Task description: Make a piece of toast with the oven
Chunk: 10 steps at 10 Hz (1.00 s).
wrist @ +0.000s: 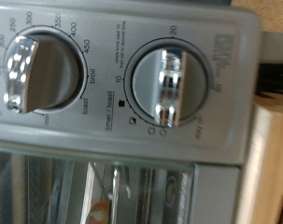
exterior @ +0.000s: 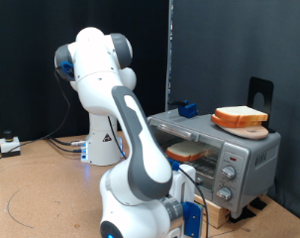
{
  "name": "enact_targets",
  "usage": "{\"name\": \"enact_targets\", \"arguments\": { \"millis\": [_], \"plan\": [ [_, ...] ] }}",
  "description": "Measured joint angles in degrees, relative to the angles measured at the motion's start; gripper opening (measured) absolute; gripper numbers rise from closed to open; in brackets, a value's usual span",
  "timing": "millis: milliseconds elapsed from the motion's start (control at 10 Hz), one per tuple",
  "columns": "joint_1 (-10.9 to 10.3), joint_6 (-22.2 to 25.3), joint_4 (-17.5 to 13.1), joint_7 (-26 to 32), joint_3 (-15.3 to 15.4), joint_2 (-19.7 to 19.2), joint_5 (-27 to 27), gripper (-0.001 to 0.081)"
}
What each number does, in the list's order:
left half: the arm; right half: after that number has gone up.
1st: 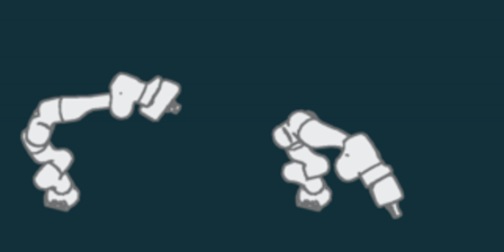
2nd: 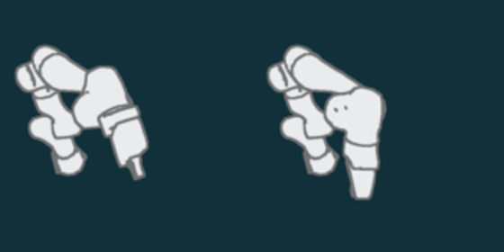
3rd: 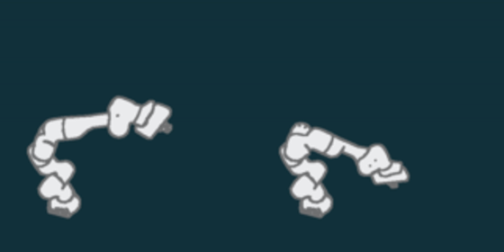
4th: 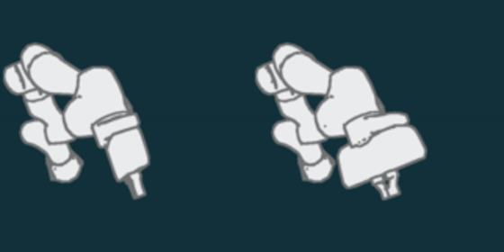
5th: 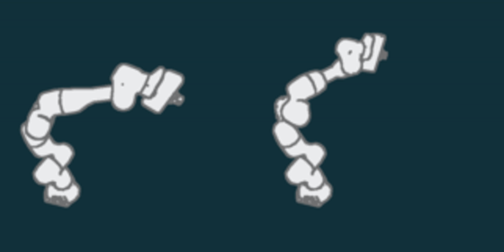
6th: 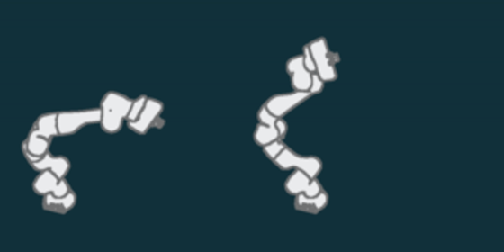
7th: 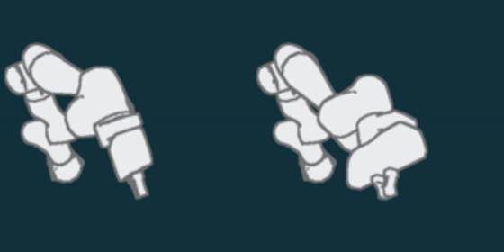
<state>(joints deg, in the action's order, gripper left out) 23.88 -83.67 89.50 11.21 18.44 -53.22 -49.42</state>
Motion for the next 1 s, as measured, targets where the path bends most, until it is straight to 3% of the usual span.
{"name": "enact_targets", "arguments": {
  "millis": [300,700,800,900,1000],
  "plan": [
    [-2.3,-1.9,1.5,0.7,1.5,0.0,-0.3,0.0809],
    [-3.4,-6.3,3.6,2.7,3.4,0.1,-1.6,0.0809],
    [-3.4,-6.4,3.7,3.8,3.5,0.2,-1.7,0.0787],
    [-3.4,-6.6,3.9,4.5,3.7,0.5,-1.8,0.0658],
    [-3.4,-6.7,4.2,5.2,4.0,0.7,-2.1,0.0658]
  ]
}}
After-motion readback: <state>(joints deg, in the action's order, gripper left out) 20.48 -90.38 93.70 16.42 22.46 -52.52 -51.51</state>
